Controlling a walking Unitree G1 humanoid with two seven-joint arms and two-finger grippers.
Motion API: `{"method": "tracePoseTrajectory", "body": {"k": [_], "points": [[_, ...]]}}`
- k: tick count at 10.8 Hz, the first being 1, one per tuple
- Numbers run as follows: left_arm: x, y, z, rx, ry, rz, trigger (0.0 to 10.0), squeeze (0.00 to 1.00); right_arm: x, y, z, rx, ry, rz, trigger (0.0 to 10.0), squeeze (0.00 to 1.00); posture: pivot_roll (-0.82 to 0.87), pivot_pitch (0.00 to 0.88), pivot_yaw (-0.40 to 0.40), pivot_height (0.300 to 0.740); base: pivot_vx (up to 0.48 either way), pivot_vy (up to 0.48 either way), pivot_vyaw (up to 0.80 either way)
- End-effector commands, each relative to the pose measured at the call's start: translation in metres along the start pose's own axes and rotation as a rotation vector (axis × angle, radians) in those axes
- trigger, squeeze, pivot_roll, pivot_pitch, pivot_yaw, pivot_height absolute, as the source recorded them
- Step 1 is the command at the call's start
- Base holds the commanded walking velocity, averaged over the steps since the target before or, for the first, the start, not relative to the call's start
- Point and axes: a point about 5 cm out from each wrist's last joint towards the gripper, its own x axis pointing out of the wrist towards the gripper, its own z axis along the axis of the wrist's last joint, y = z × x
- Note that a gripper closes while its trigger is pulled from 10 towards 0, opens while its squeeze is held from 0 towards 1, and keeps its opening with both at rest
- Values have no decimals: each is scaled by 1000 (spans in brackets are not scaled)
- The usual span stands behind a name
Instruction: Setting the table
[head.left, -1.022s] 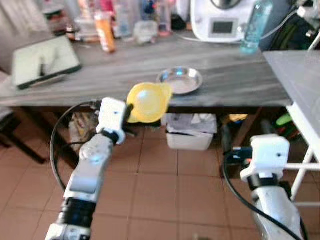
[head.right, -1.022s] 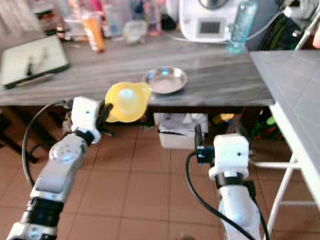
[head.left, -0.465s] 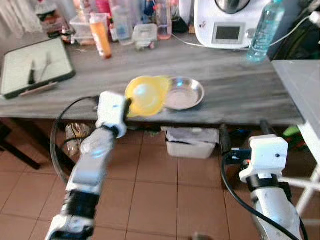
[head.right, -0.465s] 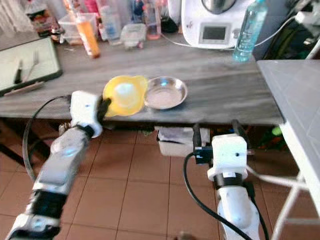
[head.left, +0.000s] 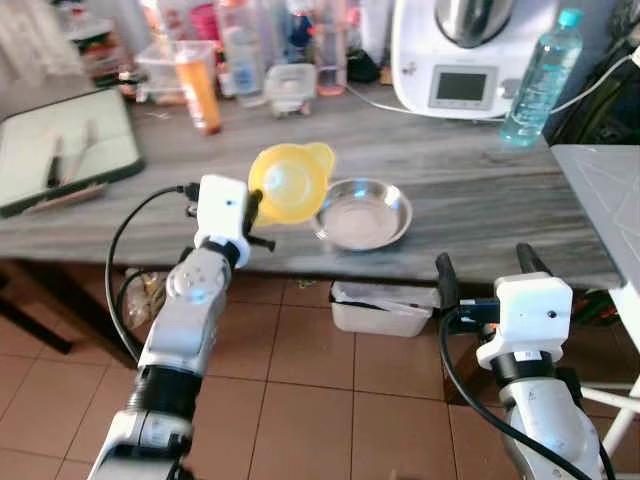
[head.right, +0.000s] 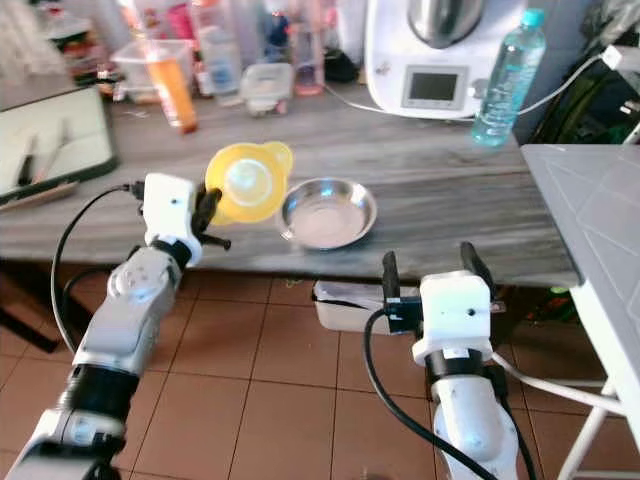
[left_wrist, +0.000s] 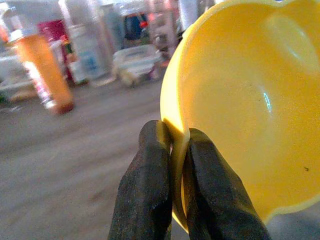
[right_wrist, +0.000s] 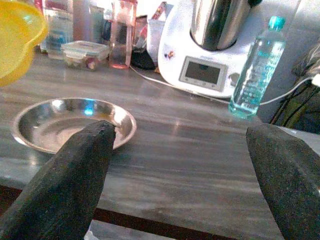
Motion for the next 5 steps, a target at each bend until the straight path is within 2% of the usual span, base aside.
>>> {"method": "tracePoseTrajectory", "body": {"k": [1, 5], "points": [[6, -6, 9, 1, -38, -14, 10000, 0, -1, 3, 1, -2, 0, 9, 10000, 0, -49, 133, 71, 740, 322, 0, 0], [15, -2, 14, -5, -26, 22, 10000, 0, 1, 3, 0, -2, 0, 2, 10000, 0, -49, 132, 76, 740, 320, 0, 0]]}}
